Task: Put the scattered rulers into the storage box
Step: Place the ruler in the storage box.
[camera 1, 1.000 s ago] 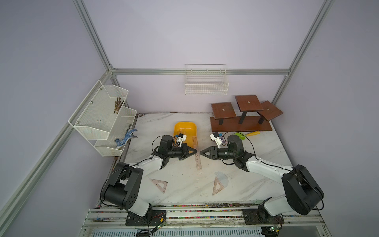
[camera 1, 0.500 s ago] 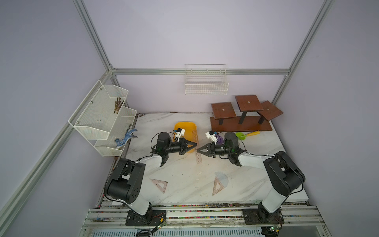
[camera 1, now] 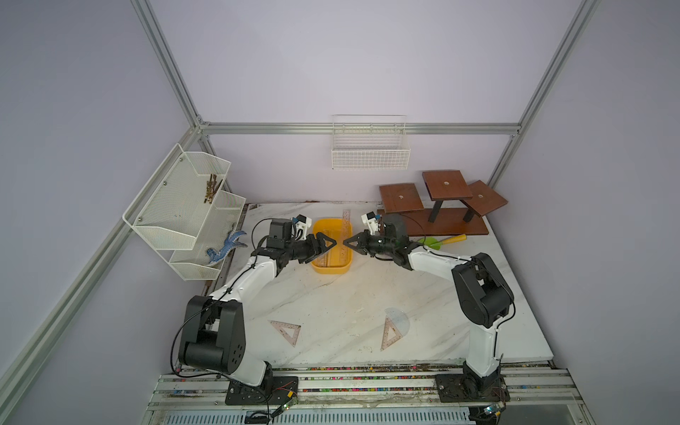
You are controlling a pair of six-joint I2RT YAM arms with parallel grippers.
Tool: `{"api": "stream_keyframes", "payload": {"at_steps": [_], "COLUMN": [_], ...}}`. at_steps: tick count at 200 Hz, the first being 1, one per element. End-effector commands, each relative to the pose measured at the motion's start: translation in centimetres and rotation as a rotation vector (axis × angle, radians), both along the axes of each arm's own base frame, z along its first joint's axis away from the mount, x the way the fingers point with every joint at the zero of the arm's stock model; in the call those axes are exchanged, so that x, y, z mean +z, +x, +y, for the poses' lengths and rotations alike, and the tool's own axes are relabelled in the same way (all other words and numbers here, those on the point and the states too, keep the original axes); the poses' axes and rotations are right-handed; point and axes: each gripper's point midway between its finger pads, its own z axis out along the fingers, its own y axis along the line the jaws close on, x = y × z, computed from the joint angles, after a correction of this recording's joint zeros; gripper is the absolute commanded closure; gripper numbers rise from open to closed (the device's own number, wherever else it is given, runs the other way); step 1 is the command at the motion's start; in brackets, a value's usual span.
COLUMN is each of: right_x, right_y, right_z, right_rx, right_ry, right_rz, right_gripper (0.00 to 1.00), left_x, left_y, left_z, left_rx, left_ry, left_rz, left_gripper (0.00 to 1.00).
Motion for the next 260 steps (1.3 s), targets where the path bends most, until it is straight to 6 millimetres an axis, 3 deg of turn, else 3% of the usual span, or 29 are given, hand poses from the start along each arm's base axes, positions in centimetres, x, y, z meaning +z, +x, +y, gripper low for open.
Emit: {"api": "stream_keyframes", "payload": {"at_steps": [1, 14, 33, 60, 154, 201, 260], "right_x": [-3.2, -3.3, -4.6, -6.3, -10.5, -11.8, -11.8], "right_y": [2.9, 3.9, 3.9, 3.7, 2.7, 2.7, 2.8], "right_z": [1.3, 3.3, 5.9, 7.8, 8.7, 9.2, 9.1], "right_rx": [-0.143, -0.142, -0.111, -0.088, -0.047, -0.009, 0.018], "right_ry": [-0.235, -0.263, -0.298, -0.324, -0.389, -0.414, -0.427], "right_rz": [-0.049, -0.078, -0.068, -0.051, -0.005, 0.008, 0.006], "right_gripper": [1.00, 1.00, 1.00, 1.00, 1.00, 0.94, 0.79], "left_x": [-1.2, -1.5, -1.8, -2.5, -2.8, -2.7, -2.8], "left_y": [-1.2, -1.3, -1.5, -1.6, -2.1, -2.1, -1.9], "left_z": [4.2, 5.1, 5.5, 5.7, 5.2, 5.0, 4.9], "left_rx": [0.071, 0.086, 0.093, 0.091, 0.074, 0.069, 0.066], "left_ry": [0.293, 0.340, 0.365, 0.370, 0.341, 0.329, 0.321], "left_rz": [0.024, 0.033, 0.038, 0.051, 0.058, 0.058, 0.061], "left_gripper": [0.22, 0.22, 0.21, 0.22, 0.21, 0.21, 0.21]}}
